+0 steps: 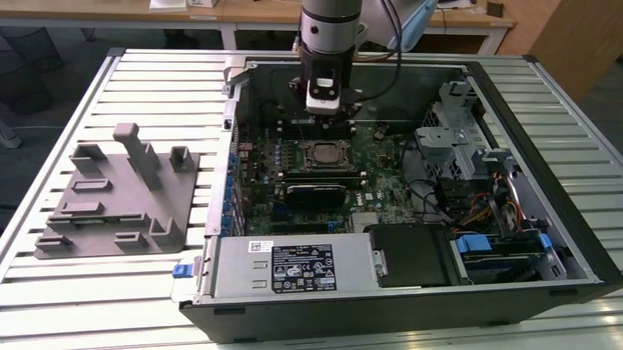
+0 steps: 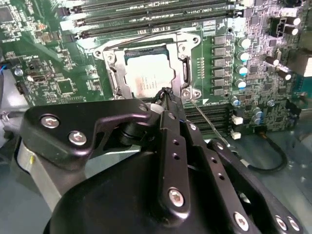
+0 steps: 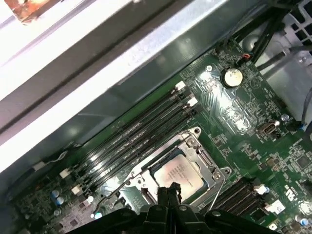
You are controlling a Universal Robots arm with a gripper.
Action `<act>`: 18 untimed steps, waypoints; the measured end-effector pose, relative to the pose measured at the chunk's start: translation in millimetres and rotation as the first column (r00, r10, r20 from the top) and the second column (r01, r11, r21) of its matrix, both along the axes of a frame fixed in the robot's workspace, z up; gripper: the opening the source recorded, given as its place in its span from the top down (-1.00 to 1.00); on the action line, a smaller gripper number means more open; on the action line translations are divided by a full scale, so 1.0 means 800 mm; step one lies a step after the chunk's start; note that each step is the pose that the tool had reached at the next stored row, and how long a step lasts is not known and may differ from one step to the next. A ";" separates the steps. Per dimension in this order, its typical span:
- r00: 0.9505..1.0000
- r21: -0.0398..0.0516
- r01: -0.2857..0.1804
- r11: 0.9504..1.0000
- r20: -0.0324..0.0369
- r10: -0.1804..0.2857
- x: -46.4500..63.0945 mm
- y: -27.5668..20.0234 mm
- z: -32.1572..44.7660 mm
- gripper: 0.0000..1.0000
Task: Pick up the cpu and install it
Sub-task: 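Install the first cpu locking lever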
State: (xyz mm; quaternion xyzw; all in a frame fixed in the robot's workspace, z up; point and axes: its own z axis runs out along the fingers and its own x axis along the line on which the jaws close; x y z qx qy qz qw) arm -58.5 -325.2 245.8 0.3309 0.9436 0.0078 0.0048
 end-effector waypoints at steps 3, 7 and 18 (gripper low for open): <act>1.000 0.000 -0.006 1.000 0.000 0.006 0.000 0.0000 0.0053 0.79; 0.998 0.000 -0.068 0.998 0.000 0.068 0.000 0.0000 0.0053 0.79; 0.964 0.000 -0.265 0.964 0.000 0.265 0.000 0.0000 0.0050 0.79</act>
